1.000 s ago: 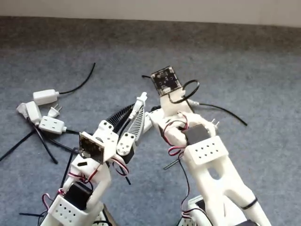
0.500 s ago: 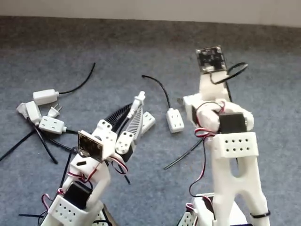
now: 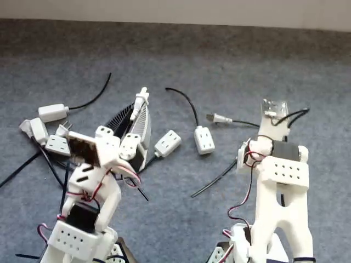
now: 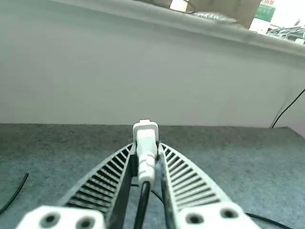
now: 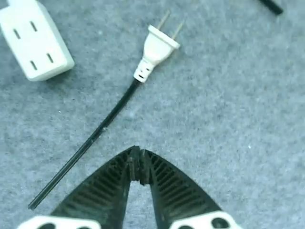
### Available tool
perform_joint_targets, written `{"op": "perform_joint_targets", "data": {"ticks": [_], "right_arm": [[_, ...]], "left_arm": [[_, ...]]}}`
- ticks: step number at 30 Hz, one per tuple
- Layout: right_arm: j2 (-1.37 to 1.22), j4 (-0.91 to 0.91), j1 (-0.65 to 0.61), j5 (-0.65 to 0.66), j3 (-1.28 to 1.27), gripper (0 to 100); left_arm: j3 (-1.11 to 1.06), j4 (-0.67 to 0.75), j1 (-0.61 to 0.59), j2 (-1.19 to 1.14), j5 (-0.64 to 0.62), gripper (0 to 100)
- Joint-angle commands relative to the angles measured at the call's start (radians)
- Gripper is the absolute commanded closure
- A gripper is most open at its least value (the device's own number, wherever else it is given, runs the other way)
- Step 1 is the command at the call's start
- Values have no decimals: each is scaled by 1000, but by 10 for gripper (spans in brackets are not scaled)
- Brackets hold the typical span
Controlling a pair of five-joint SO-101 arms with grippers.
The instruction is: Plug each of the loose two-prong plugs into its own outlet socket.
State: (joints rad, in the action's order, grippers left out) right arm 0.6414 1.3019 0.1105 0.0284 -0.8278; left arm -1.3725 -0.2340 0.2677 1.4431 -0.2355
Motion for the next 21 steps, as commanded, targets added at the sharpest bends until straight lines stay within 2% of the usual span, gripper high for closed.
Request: {"op": "perform_joint_targets", "data": {"ticks": [1,4,7,11,16,21], "right_arm": [[27,-21,16,-51,-45,991],[27,-113,45,-114,-119,991],[27,-219,54,-230,-223,991],[27,-351,53,-334,-335,991],[27,-435,48,-351,-395,991],[27,-435,48,-347,-398,991]], "left_arm": [[226,-66,-7,-315,-9,993],[414,-221,-7,-570,-74,992],[599,-394,-7,-803,-133,992],[788,-575,-35,-1043,-236,992],[954,-750,-71,-1182,-390,992],[1015,-841,-53,-1198,-542,992]]}}
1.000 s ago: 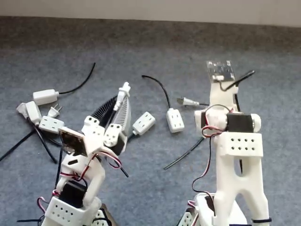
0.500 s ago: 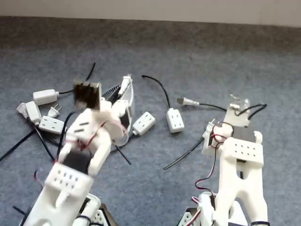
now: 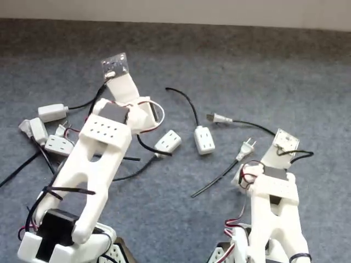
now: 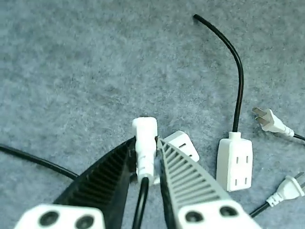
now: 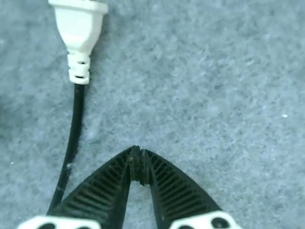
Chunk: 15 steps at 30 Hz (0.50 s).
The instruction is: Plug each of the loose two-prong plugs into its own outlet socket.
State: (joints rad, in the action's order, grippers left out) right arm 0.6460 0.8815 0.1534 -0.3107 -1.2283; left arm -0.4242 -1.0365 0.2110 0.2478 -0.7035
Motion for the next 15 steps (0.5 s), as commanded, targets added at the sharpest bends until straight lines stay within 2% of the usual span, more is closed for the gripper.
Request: {"op": "perform_joint_targets", "data": {"ticks": [1,7,12,15], "right_arm": [[22,-15,5,-8,2,991],[22,-15,5,-6,1,991],[22,-15,5,-6,1,991],[22,-15,5,-6,1,991]], "left_arm": [[68,-43,12,-2,-94,992],[67,-48,104,-1,-106,992],[47,-40,125,-10,-120,992],[48,-31,120,-10,-267,992]]}}
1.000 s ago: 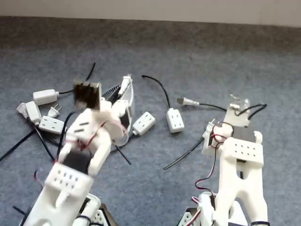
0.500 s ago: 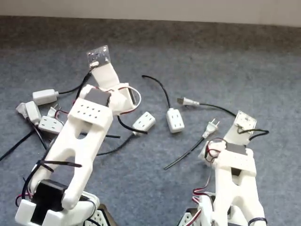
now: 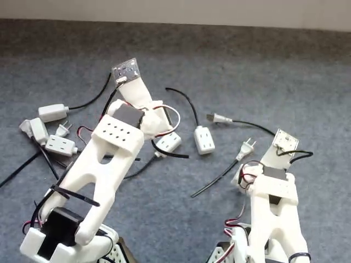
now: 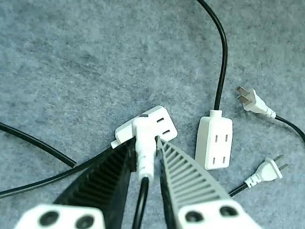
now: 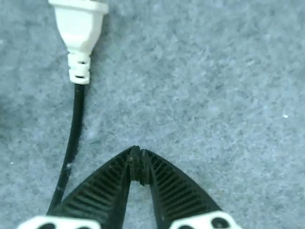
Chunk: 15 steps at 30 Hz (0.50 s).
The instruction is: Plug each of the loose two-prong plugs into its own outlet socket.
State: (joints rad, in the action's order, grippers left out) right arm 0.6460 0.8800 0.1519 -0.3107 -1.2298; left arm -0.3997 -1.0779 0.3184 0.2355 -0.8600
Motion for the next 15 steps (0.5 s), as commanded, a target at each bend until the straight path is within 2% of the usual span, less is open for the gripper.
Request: {"op": "perform_joint_targets", "data": {"ticks": [1,4,6,11,15], "right_arm": [[21,-13,7,-6,2,991],[18,-13,7,-6,2,991],[18,-13,7,-6,2,991],[15,-13,7,-6,2,991],[15,-13,7,-6,2,991]], "left_arm": [[16,35,10,2,-176,992],[-22,98,15,1,-321,992],[-51,153,18,1,-362,992],[-133,292,18,1,-390,992],[-174,321,50,1,-413,992]]}}
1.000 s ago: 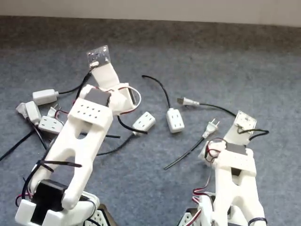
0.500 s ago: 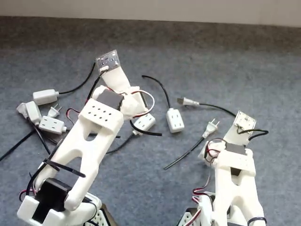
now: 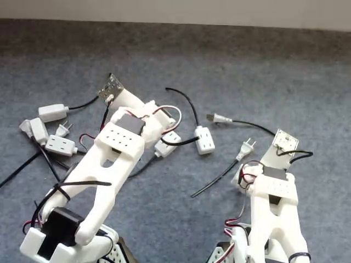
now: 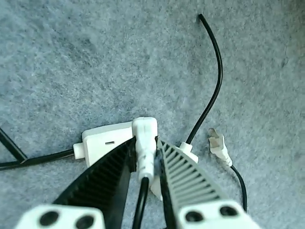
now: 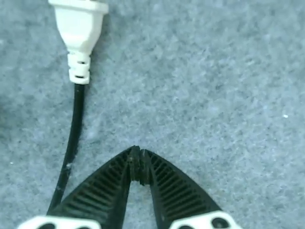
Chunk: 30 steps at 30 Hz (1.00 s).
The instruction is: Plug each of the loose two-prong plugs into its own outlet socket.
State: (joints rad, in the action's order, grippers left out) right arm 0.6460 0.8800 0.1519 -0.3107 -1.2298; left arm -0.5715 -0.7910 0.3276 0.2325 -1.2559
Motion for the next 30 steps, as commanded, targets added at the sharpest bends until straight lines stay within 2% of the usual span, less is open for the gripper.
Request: {"op": "perform_joint_targets", "data": {"ticks": [1,5,14,24,30], "right_arm": [[15,-13,7,-6,2,991],[15,-13,7,-6,2,991],[13,-13,7,-6,2,991],[13,-13,7,-6,2,991],[13,-13,7,-6,2,991]], "left_arm": [[-7,34,53,4,-21,992],[-7,32,91,4,-20,993],[-12,29,96,1,-20,993],[68,28,94,-196,-21,993],[87,5,101,-209,-21,993]]}}
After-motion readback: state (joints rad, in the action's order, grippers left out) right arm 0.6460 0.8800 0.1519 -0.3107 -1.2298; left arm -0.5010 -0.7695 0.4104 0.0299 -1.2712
